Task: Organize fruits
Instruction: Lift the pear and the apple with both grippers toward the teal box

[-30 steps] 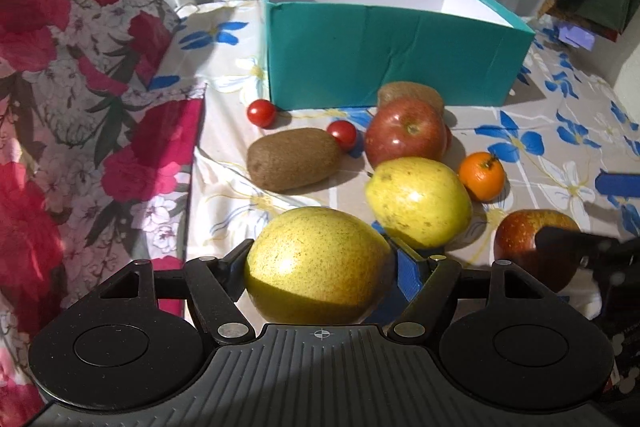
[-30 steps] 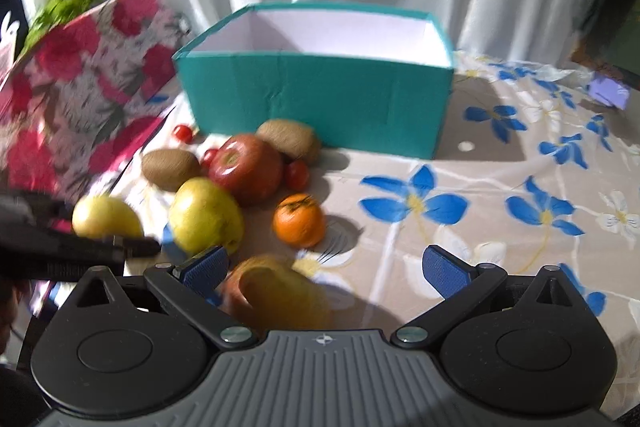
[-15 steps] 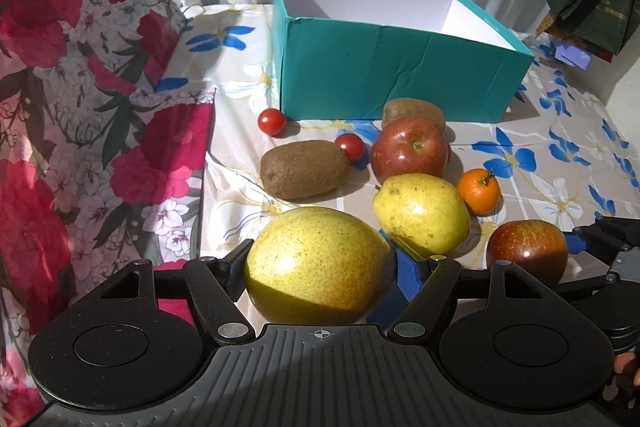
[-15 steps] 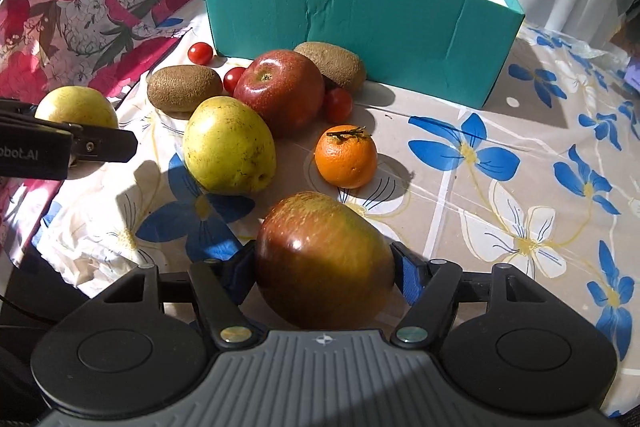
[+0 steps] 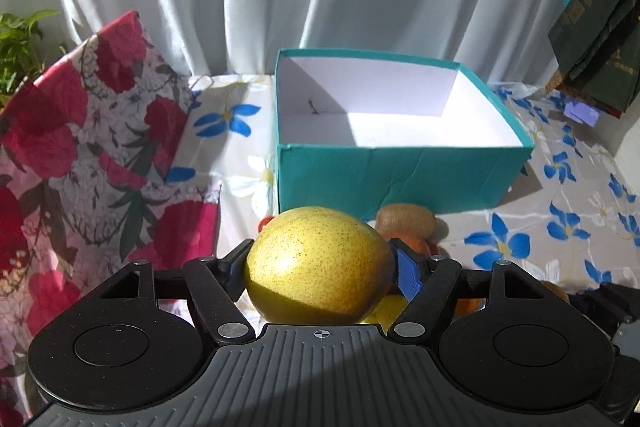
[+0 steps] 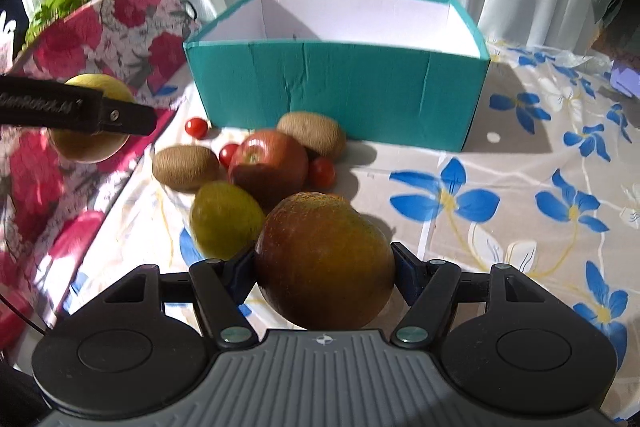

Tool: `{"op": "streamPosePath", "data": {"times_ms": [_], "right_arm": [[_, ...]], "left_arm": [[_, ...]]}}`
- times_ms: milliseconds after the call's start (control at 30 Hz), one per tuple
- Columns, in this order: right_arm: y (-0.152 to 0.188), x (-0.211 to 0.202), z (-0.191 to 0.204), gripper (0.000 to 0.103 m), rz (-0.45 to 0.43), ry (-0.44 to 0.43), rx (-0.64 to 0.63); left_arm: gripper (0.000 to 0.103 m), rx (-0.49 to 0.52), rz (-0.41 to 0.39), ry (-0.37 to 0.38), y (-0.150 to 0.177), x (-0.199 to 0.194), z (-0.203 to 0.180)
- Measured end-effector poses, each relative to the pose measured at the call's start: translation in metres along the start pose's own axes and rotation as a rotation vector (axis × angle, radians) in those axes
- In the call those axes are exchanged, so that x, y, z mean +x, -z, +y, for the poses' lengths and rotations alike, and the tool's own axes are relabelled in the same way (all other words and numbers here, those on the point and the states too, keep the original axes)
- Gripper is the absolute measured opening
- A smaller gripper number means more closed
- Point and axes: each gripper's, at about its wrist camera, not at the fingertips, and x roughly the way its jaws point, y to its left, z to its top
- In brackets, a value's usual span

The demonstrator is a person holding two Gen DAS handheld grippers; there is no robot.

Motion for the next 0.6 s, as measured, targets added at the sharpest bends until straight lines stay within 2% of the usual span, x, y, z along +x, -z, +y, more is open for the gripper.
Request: {"op": "streamPosePath", "data": {"times_ms": [267, 600], "right_arm": [[-0.02, -0.012, -0.014, 0.068, -0.065, -0.003, 0.03], [-0.042, -0.021, -0.031, 0.068, -0.156, 0.019, 0.061]], "left_arm": [[0.076, -0.009, -0.052, -0.028, -0.038, 0.001, -0.019], [0.076, 0.03, -0.071, -0.035, -0.062, 0.015, -0.04]]}}
